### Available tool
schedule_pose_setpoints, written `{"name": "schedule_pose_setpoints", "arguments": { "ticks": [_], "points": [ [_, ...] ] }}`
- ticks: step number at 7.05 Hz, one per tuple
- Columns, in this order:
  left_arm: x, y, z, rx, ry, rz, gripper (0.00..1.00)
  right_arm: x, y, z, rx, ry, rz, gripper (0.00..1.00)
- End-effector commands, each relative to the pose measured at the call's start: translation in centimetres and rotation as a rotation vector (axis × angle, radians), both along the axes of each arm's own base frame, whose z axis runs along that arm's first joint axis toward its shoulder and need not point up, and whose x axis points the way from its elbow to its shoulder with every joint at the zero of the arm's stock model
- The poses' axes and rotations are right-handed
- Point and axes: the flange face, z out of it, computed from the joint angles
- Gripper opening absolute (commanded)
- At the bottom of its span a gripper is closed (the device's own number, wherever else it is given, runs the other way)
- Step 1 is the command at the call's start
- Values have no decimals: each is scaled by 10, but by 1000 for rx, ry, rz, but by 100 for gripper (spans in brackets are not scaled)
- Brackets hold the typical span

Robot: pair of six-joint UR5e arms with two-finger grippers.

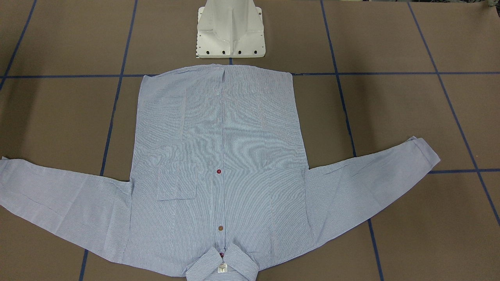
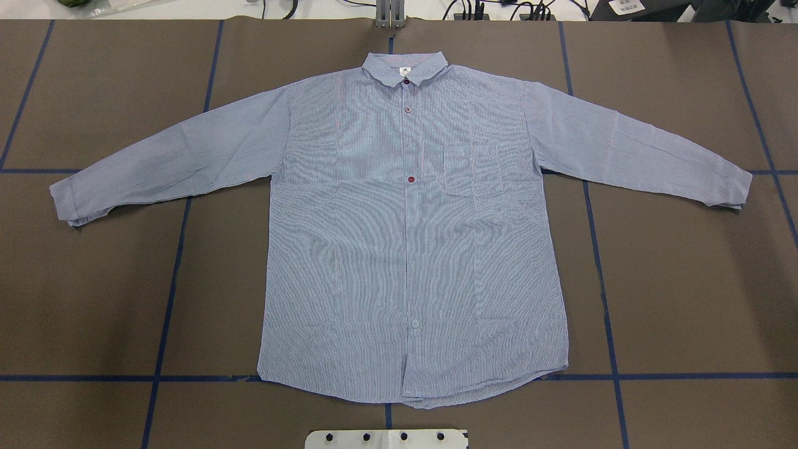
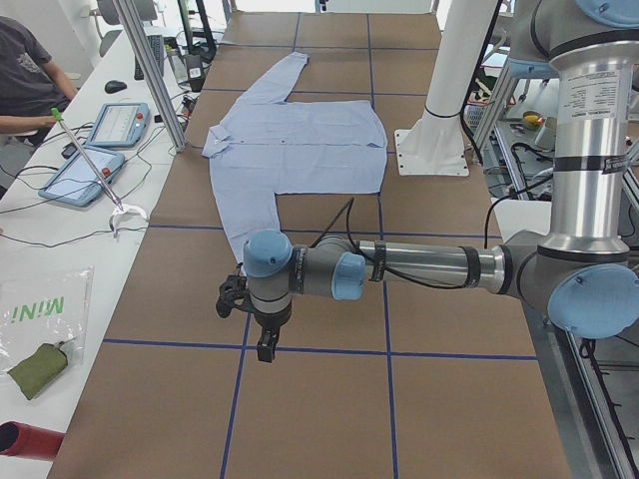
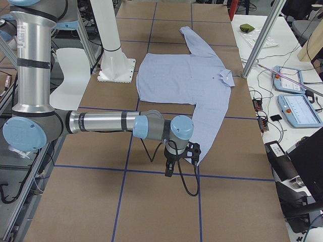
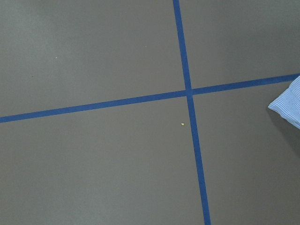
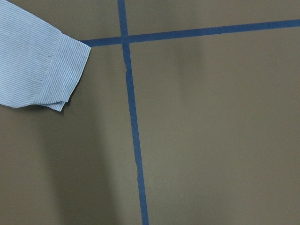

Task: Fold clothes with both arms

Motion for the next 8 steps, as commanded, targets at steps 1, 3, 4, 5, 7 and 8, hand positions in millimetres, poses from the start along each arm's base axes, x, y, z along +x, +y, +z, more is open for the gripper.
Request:
{"name": "schedule_pose_setpoints", "arguments": {
  "ticks": [1, 3, 4, 5, 7, 8],
  "points": [
    [0, 0, -1, 3, 0, 0, 100, 1, -3, -6, 8, 0, 11, 100],
    [0, -2, -8, 23, 0, 1, 100, 1, -5, -8, 9, 2, 13, 100],
    [0, -10, -20, 47, 2, 1, 100, 1, -9, -14, 40, -2, 9, 100],
    [0, -12, -39, 87, 3, 4, 100, -1, -16, -11, 106, -3, 0, 100],
    [1, -16, -57, 141, 3, 9, 100, -8, -21, 3, 129, -13, -2, 100],
    [2, -18, -64, 181, 5, 11, 100, -22, -21, 12, 185, -62, -10, 100]
  ]
}}
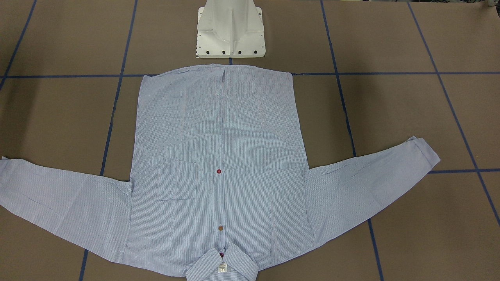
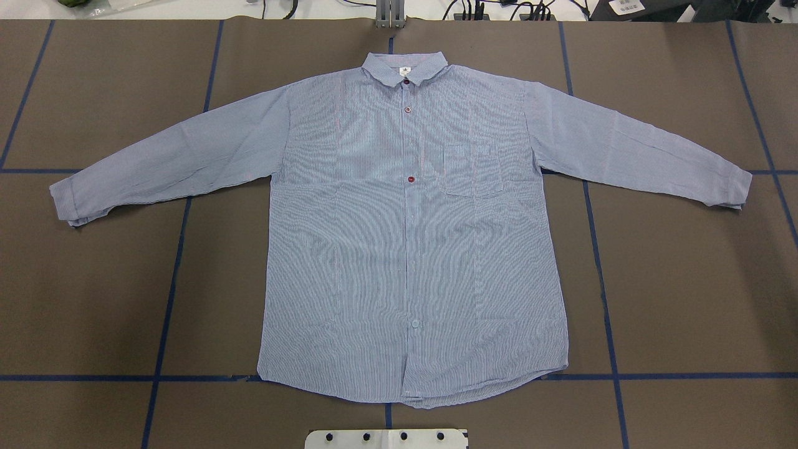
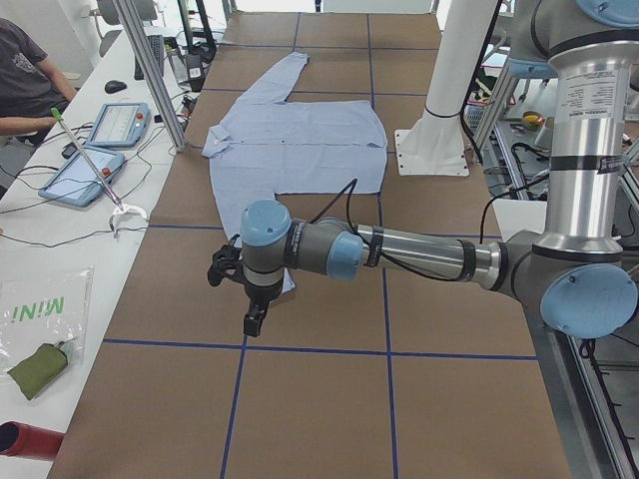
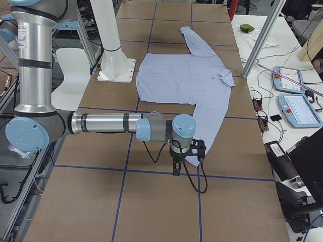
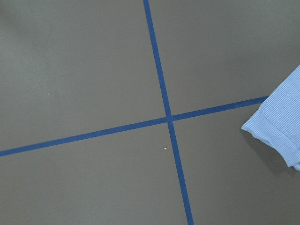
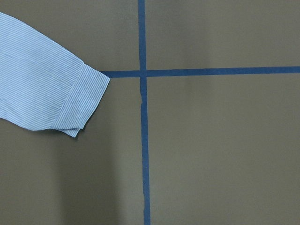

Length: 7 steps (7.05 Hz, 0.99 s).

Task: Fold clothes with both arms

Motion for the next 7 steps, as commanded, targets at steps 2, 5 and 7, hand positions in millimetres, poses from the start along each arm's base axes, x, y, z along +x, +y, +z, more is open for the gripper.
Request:
{"name": "schedule_pose_setpoints", "arguments": {
  "ticks": [2, 5, 7],
  "points": [
    [8, 0, -10, 44, 95, 25, 100, -61, -8, 34, 64, -56, 47, 100],
    [10, -8, -23, 81, 124, 34, 100, -164, -3, 30, -2, -59, 102, 100],
    [10, -8, -26, 87, 126, 35, 100, -169, -6, 33, 1, -54, 92, 99]
  ]
}}
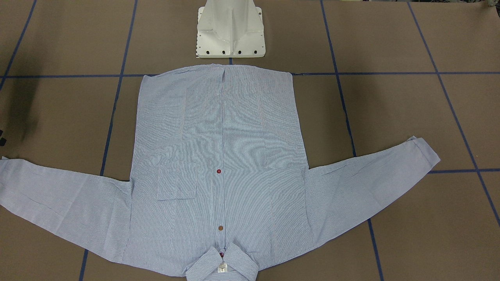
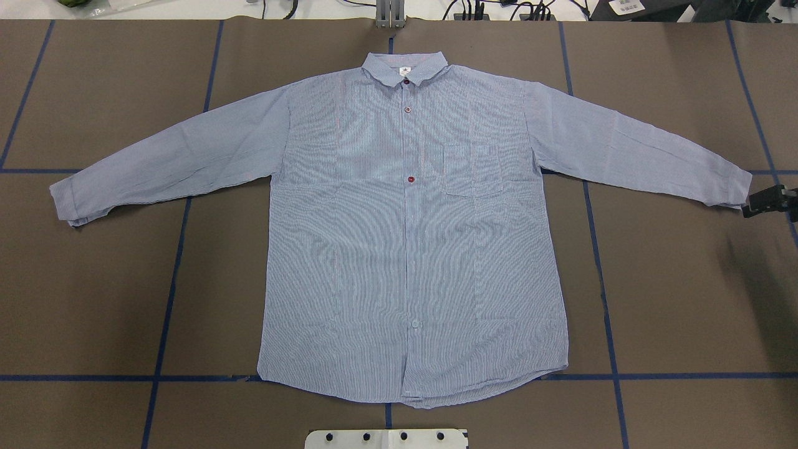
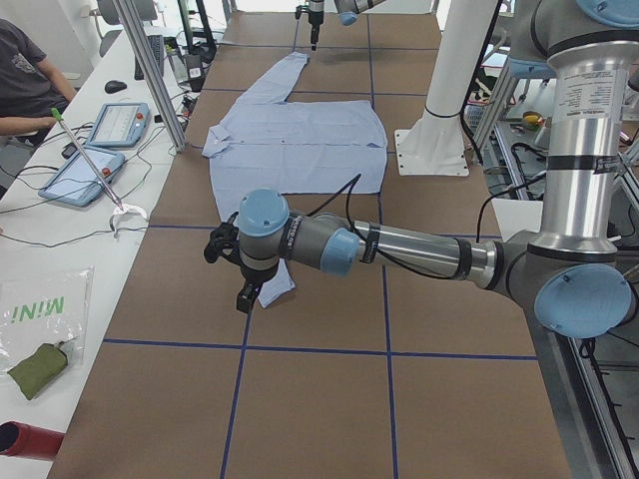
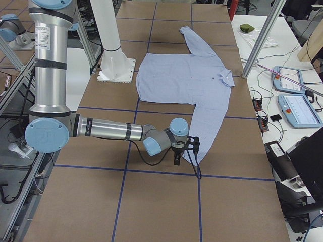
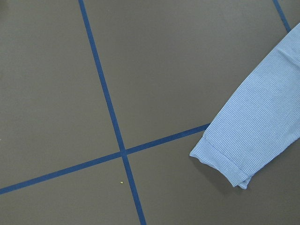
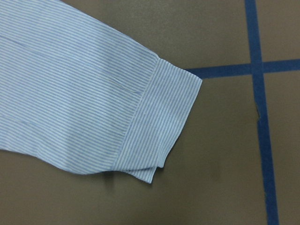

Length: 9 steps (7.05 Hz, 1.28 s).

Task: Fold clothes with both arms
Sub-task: 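Move the right gripper down to the sleeve cuff nearest it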

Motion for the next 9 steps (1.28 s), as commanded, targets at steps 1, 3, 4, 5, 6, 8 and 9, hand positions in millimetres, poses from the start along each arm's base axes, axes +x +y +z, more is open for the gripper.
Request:
{"name": "schedule_pose_setpoints", "arguments": {
  "ticks": [1, 3, 4, 5, 6, 8, 9],
  "points": [
    [0, 0, -4, 9, 1, 0, 100, -11, -16, -3, 12, -1, -7, 96],
    [0, 0, -7, 18, 5, 3, 100, -20, -37, 17, 19, 17, -47, 93],
    [0, 1, -7, 16, 7, 3, 100, -20, -40, 16, 20, 17, -46, 92],
    [0, 1, -6, 14, 7, 3, 100, -21, -40, 15, 21, 18, -45, 85],
    [0, 1, -6, 14, 7, 3, 100, -20, -40, 16, 19, 17, -44, 76],
    [0, 0, -1, 6, 6, 4, 100, -17, -40, 15, 19, 16, -42, 60],
    [0, 0, 0, 4, 6, 5, 100, -17, -41, 15, 22, 18, -40, 58]
  ]
}}
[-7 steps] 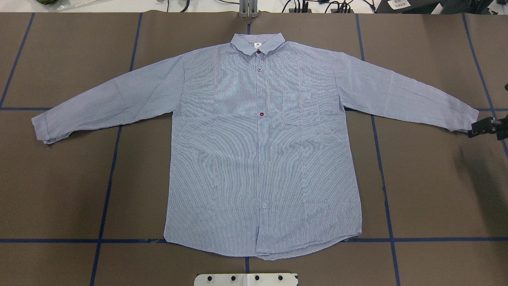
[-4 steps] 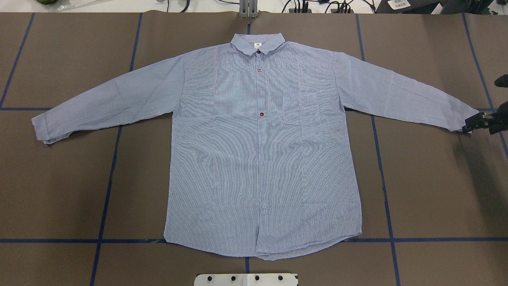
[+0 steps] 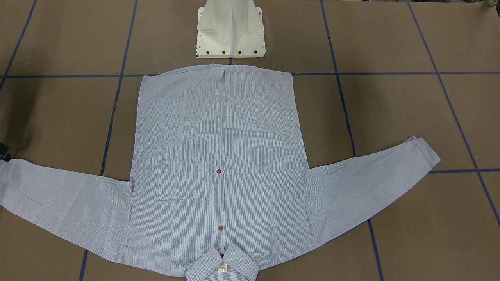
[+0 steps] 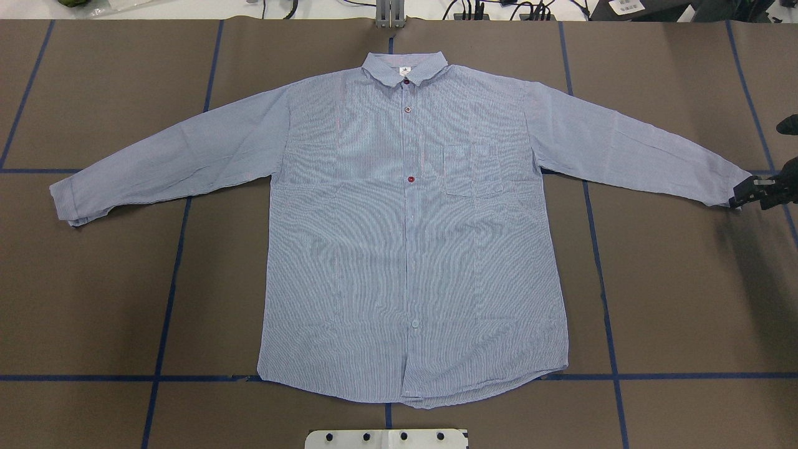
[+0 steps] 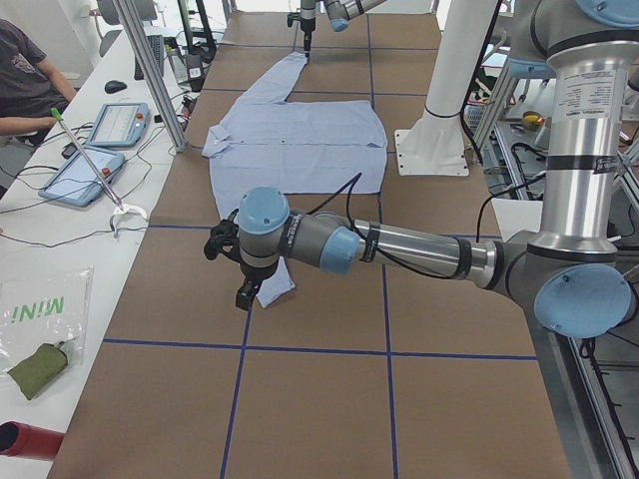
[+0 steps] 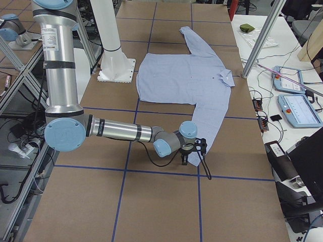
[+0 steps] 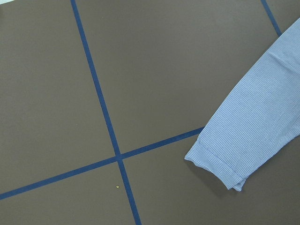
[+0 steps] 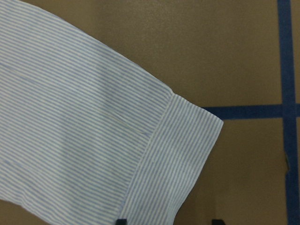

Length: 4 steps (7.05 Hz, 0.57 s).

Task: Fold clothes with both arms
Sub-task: 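Move the right gripper down to the sleeve cuff nearest it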

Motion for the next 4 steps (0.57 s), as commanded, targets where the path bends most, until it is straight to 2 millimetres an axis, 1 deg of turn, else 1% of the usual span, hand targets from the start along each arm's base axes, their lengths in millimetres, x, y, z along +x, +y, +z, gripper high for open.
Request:
{"name": "schedule_pose_setpoints", "arguments": {
  "ticks": [1, 4],
  "points": [
    [0, 0, 2, -4, 0, 1, 100, 1, -1, 0, 1, 3, 2, 59],
    [0, 0, 2, -1, 1, 1, 100, -2, -6, -4, 2, 3, 2, 58]
  ]
}}
